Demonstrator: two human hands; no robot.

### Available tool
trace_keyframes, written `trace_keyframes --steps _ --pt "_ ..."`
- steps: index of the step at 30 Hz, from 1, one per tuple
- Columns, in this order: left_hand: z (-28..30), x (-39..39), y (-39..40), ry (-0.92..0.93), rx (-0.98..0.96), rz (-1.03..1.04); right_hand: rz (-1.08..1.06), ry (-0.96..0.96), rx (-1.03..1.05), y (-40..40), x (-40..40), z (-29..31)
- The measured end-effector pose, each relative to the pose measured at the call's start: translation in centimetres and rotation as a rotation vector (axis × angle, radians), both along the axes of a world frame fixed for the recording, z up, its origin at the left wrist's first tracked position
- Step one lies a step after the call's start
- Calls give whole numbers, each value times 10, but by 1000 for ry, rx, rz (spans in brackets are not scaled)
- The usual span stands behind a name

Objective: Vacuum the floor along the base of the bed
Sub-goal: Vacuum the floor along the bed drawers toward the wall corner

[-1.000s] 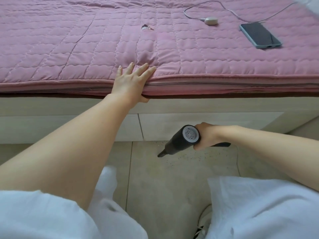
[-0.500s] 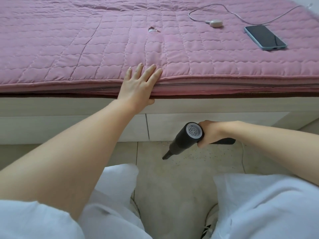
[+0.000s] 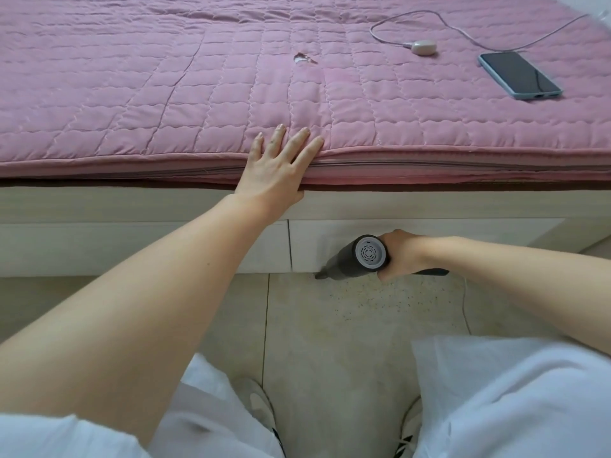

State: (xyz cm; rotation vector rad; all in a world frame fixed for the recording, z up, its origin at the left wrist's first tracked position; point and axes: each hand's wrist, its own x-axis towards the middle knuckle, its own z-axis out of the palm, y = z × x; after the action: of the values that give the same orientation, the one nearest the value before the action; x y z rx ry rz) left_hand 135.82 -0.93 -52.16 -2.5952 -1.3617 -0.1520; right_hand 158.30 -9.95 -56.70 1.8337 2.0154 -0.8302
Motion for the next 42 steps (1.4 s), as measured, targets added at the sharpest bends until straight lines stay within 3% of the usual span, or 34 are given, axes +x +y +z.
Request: trace_keyframes --steps 30,42 --pt "0 2 1 -11 -8 12 85 12 -87 -10 -4 -31" --pt "1 16 3 11 19 34 43 -49 -110 -19 8 -14"
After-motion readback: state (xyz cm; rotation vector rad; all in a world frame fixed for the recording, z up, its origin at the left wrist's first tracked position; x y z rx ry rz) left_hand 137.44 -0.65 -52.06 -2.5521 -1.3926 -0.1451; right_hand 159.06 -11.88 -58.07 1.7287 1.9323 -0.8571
